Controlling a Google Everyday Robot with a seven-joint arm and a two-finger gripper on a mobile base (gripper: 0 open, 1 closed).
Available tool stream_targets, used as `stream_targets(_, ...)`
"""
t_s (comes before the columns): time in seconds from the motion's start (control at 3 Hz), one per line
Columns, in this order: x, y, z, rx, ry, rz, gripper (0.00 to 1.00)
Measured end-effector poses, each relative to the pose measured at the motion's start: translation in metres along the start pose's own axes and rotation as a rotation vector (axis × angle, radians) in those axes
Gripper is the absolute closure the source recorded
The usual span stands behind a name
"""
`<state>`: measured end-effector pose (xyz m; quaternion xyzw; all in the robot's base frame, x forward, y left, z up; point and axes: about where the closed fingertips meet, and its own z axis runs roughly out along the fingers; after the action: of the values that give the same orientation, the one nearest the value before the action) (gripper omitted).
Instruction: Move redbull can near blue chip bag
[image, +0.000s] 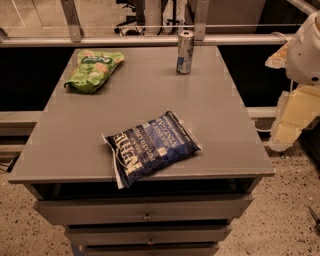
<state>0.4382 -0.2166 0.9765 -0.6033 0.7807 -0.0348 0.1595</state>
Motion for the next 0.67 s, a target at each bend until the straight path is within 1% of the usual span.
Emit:
stream_targets(0.33,-0.002,-0.002,0.001,0.003,-0.008,-0.002,0.0)
stream_targets(0.67,-0.018,-0.022,0.023,0.013,-0.072,-0.002,0.0)
